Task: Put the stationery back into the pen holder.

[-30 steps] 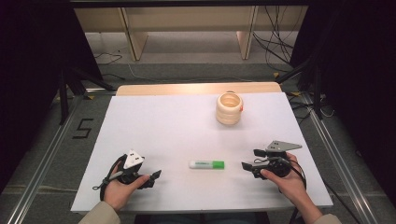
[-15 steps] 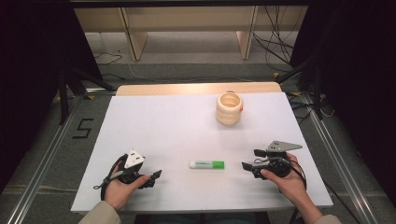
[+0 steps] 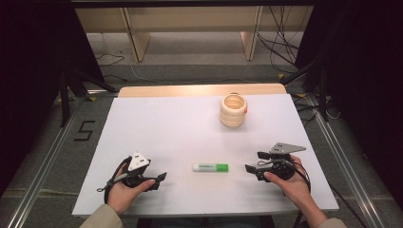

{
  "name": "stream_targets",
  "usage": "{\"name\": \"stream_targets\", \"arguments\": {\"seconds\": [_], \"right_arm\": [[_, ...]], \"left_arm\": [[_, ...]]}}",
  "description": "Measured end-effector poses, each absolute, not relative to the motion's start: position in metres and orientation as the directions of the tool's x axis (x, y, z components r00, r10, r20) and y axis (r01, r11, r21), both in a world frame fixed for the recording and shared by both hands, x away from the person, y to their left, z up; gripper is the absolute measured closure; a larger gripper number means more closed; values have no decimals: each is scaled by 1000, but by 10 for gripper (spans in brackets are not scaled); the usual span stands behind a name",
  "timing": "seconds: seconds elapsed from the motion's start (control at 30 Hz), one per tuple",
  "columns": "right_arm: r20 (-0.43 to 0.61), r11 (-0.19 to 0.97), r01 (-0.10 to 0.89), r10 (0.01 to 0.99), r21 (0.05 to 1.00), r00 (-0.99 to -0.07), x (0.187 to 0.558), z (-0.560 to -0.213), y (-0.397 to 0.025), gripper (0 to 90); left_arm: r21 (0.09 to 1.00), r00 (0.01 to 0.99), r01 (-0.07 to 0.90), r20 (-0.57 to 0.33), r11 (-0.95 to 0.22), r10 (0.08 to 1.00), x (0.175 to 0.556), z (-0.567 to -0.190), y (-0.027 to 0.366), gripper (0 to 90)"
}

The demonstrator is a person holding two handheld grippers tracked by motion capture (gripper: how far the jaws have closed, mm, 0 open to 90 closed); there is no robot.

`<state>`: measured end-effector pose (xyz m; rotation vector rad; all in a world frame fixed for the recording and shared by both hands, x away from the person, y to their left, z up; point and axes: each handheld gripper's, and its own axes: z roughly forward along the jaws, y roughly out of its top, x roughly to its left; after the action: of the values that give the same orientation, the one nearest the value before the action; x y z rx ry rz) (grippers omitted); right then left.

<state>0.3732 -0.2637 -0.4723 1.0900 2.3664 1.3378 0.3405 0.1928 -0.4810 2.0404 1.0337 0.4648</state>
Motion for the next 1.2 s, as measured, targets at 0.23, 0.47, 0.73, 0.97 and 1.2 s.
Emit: {"name": "stream_targets", "arguments": {"seconds": [0.23,0.47,0.73,0.97,1.2], "right_arm": [[150,327,494,694,806,-704,370,-471,-263,388],[169,387,497,632,777,-756,362,-470,-247,830],[152,472,496,594,729,-790,356,-475,-215,900],[151,487,515,606,706,-781,358,-480,-195,900],[126,516,509,606,689,-785,360,-484,-181,900]], "left_arm": [[789,605,498,-18,-360,796,337,-479,189,248],[793,613,493,-24,-358,790,338,-478,188,292],[797,616,488,-25,-356,788,339,-478,187,311],[797,619,484,-20,-361,785,340,-479,185,314],[797,621,485,-23,-361,783,340,-479,185,314]]}}
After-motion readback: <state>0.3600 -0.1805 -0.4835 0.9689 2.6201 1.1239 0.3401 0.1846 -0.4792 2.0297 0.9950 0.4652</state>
